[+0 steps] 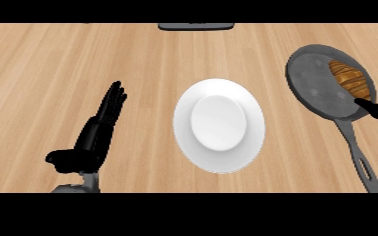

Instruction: Pick the croissant from the plate and place it in the pan

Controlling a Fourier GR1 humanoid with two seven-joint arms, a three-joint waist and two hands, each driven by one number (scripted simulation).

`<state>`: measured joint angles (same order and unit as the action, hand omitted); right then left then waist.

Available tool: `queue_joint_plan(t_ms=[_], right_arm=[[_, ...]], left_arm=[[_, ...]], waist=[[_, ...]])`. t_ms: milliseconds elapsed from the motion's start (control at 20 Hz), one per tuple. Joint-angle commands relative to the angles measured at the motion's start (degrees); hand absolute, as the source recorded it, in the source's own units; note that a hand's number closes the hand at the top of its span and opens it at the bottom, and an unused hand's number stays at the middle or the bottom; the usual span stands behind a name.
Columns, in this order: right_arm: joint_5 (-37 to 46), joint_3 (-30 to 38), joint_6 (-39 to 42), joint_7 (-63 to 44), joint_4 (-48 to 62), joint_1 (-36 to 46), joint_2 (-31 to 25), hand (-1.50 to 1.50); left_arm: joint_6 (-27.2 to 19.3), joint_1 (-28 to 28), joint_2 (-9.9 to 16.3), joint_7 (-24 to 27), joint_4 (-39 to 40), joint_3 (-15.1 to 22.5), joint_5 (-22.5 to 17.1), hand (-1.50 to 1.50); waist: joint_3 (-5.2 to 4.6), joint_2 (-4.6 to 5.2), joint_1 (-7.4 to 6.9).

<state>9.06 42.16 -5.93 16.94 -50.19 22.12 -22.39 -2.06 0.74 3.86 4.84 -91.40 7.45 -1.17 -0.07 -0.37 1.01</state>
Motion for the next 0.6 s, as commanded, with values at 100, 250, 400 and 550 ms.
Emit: queue_joint_plan(t_ms=[100, 250, 400, 550], right_arm=[[-3.45, -2.69, 3.41, -2.97, -17.29, -12.76, 3.69, -1.50], [-3.70, -4.66, 1.34, -4.54, -24.78, -17.51, 7.15, -1.50], [-2.42, -7.43, 0.76, -6.65, -32.92, -23.04, 11.43, -1.50], [-2.88, -9.03, 1.19, -9.82, -36.50, -24.80, 10.99, -1.50]], left_arm=[[-0.98, -1.27, -2.29, 2.70, 1.78, 2.04, 2.43, 0.00], [0.61, -0.31, -0.98, -2.01, -2.79, 1.06, 0.97, 0.00], [1.79, -0.81, 0.04, 1.27, 0.00, -0.98, 0.36, 0.00], [1.42, 0.10, -0.46, -1.78, -1.99, -0.84, 0.98, 0.00]], waist=[[0.03, 0.25, -0.55], [0.05, 0.26, -0.77], [0.03, 0.26, -0.64], [0.05, 0.30, -0.81]])
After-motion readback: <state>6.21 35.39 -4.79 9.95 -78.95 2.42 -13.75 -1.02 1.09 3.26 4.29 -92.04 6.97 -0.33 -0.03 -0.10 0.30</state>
